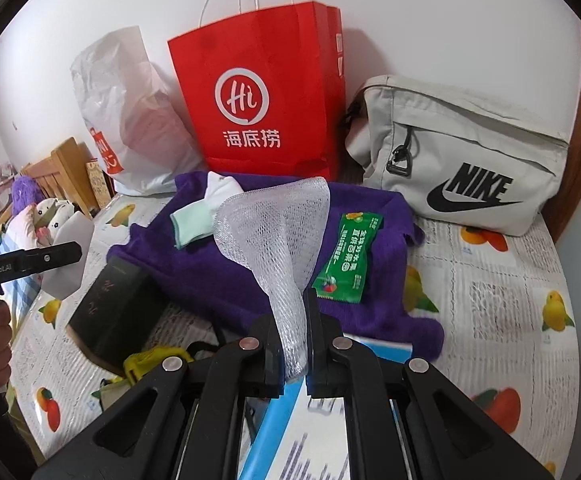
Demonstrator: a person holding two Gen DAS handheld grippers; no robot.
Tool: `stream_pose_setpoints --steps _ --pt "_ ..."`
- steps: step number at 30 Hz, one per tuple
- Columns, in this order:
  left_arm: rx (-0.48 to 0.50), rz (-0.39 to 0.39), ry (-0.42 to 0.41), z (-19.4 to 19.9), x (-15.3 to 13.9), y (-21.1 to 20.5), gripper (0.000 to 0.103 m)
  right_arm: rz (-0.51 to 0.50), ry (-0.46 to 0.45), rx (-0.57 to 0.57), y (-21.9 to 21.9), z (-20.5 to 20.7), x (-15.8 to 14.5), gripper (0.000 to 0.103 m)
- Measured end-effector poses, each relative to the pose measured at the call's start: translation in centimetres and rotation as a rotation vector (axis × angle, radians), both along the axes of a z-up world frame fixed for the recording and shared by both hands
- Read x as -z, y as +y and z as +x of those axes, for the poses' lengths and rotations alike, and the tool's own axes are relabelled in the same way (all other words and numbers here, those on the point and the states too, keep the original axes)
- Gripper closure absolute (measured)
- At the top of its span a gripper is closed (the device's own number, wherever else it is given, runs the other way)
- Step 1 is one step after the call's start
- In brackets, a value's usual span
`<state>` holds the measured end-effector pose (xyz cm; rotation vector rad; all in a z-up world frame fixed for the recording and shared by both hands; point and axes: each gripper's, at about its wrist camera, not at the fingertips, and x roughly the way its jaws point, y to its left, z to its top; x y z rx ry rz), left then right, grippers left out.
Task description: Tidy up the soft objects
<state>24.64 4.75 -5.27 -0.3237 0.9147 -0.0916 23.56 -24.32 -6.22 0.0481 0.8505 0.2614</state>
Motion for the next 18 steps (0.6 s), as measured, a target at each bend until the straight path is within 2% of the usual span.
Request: stream_pose_setpoints --steps 11,18 --pt "0.025 -0.005 0.03 3.9 1.4 -0.4 0.04 -0.025 0.069 -0.013 0.1 4.7 2.6 0.096" --pt "0.035 -0.021 0.078 6.7 2.9 -1.4 0.039 -0.044 0.116 -0.027 0.4 6.9 4.3 0.096"
